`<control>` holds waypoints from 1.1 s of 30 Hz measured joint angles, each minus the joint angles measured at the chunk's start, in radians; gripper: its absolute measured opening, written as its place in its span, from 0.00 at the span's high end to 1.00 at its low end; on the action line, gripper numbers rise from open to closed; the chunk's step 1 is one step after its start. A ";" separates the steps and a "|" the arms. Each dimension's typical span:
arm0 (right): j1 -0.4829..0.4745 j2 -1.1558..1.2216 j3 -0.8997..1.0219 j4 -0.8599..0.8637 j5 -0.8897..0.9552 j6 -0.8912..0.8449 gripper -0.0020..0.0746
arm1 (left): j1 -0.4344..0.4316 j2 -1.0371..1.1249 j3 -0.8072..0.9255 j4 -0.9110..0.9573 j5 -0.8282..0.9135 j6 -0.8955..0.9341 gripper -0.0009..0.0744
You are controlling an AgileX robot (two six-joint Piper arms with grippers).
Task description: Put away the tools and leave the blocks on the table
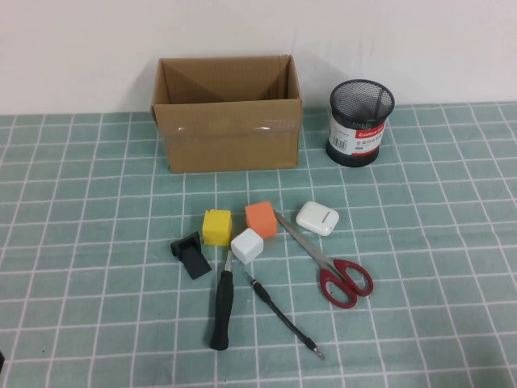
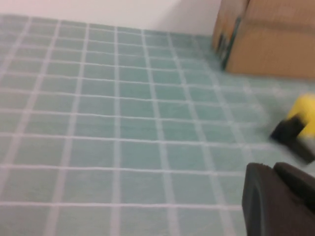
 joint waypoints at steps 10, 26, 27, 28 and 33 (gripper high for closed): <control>0.000 0.000 0.000 0.000 0.000 0.000 0.98 | 0.000 0.000 0.000 -0.157 -0.231 -0.213 0.99; 0.000 0.000 0.000 0.000 0.000 0.000 0.99 | 0.000 0.648 -0.609 -0.216 0.649 -0.097 0.99; 0.000 0.000 0.000 0.000 0.000 0.000 0.99 | 0.000 0.694 -0.640 -0.225 0.680 -0.065 0.99; 0.000 0.000 0.000 0.000 0.000 0.000 0.98 | 0.000 0.758 -0.666 -0.241 0.697 -0.027 0.99; 0.000 0.000 0.000 0.000 0.000 0.000 0.99 | -0.002 0.971 -0.749 -0.336 0.703 0.142 0.99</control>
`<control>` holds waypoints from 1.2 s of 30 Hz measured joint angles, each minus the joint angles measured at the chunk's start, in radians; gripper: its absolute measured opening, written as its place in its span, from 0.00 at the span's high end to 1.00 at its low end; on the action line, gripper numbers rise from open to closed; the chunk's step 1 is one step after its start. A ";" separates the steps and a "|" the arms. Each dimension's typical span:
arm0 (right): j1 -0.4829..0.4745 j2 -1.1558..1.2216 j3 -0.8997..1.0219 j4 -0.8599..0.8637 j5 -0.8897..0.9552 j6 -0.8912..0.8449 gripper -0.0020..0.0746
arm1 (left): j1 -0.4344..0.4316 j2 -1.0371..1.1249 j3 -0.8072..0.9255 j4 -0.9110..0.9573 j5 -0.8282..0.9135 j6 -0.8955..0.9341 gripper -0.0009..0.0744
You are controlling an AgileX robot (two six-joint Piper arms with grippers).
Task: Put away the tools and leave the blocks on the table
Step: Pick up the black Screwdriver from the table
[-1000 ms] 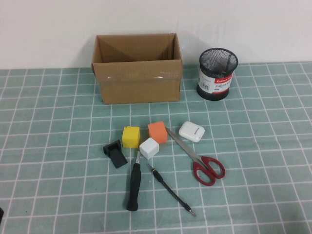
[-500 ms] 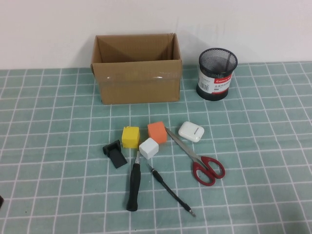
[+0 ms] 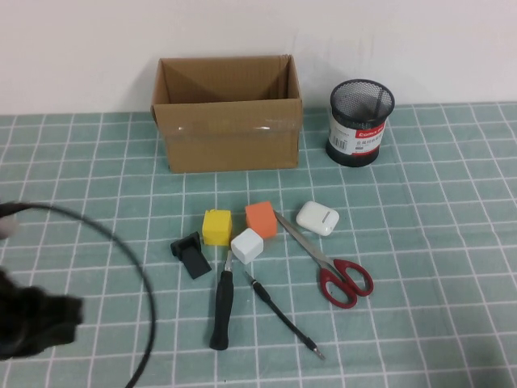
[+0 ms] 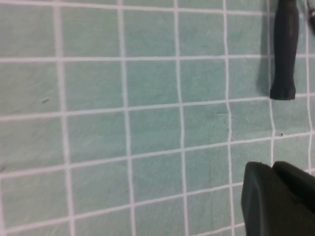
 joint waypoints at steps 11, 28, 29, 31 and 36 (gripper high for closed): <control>0.000 0.000 0.000 0.000 0.000 0.000 0.99 | -0.325 0.367 -0.168 0.040 -0.097 -0.070 0.99; 0.000 0.000 0.000 -0.002 0.000 0.000 0.99 | -0.553 0.797 -0.575 0.196 0.003 -0.158 0.79; 0.000 0.000 0.000 -0.002 0.000 0.000 0.99 | -0.553 0.814 -0.588 0.204 0.019 -0.158 0.74; 0.000 0.000 0.000 -0.002 0.000 0.000 0.99 | -0.553 0.838 -0.602 0.228 0.039 -0.167 0.66; 0.000 0.000 0.000 -0.002 0.000 0.000 0.99 | -0.553 0.878 -0.616 0.329 0.044 -0.277 0.59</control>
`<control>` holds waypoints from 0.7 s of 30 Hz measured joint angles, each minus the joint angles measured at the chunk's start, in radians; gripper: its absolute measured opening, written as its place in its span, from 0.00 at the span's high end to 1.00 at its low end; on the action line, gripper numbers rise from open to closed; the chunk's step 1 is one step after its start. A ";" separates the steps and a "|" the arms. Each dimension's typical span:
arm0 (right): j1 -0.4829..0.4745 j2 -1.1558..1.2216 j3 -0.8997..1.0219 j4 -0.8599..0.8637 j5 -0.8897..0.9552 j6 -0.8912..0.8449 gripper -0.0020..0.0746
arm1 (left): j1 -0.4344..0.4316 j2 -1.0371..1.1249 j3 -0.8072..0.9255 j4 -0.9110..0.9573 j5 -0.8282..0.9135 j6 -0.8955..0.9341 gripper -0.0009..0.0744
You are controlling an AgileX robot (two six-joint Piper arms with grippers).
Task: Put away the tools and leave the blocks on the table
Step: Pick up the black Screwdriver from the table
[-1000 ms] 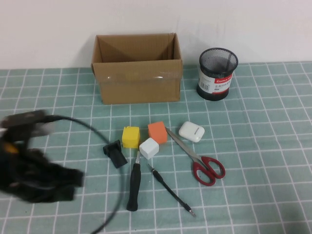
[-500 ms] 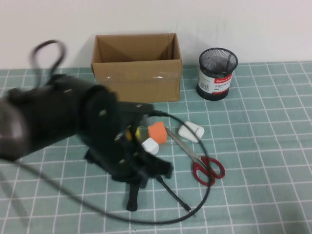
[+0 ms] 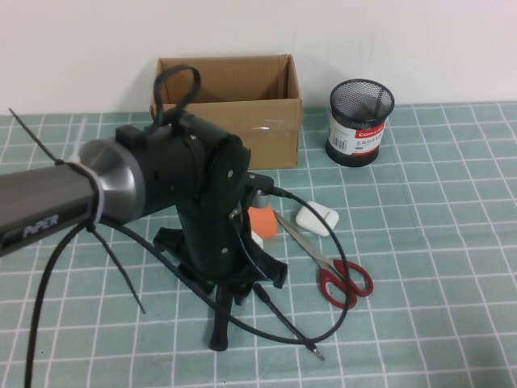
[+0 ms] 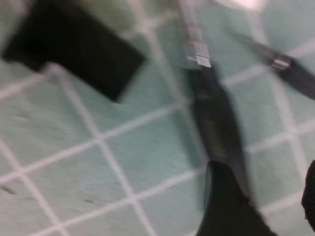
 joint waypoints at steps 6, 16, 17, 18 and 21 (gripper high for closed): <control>0.000 0.000 0.000 0.000 0.000 0.000 0.99 | 0.006 0.039 0.000 0.058 -0.017 -0.044 0.58; 0.000 0.000 0.000 0.000 0.000 0.000 0.99 | 0.008 0.100 0.000 0.055 -0.064 -0.053 0.58; 0.000 0.000 0.000 0.000 0.000 0.000 0.99 | 0.008 0.109 0.000 0.055 -0.070 -0.053 0.58; 0.000 0.000 0.000 0.000 0.000 0.000 0.99 | 0.008 0.114 0.000 0.055 -0.072 -0.053 0.58; 0.000 0.000 0.000 0.000 0.000 0.000 0.99 | 0.008 0.121 -0.002 0.055 -0.079 -0.053 0.58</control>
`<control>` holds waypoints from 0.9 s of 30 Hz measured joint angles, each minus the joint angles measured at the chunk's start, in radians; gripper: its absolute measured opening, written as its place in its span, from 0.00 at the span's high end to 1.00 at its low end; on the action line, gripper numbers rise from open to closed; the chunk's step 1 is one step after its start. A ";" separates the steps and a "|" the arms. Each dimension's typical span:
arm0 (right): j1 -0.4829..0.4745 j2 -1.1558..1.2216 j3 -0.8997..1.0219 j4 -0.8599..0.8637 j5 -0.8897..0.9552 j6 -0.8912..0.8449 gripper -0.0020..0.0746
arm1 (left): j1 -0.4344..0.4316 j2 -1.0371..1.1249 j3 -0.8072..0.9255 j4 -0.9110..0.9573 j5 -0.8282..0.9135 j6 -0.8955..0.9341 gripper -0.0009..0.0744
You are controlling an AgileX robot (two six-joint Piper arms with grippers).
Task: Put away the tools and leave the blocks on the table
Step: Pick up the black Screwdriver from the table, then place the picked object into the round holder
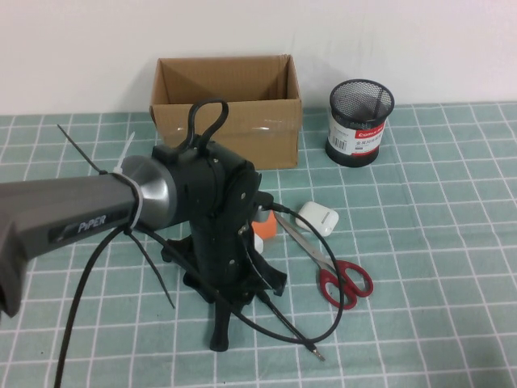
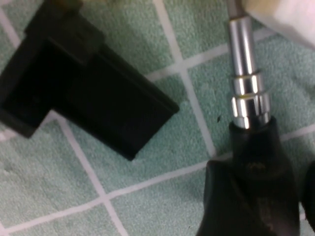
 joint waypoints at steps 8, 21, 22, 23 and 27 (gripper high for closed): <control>0.000 0.000 0.000 0.000 0.000 0.000 0.99 | 0.000 0.004 -0.007 0.000 0.002 0.000 0.65; 0.000 0.000 0.000 0.000 0.000 0.000 0.99 | -0.015 -0.114 -0.005 0.041 0.034 0.026 0.75; 0.000 0.000 0.000 0.000 0.000 0.000 0.99 | -0.025 -0.145 -0.003 0.053 0.034 0.026 0.75; 0.000 0.000 0.000 0.000 0.000 0.000 0.99 | -0.035 -0.175 -0.003 0.066 0.029 0.028 0.75; 0.000 0.000 0.000 0.000 -0.046 0.000 0.98 | -0.078 -0.289 0.010 0.135 -0.048 0.033 0.75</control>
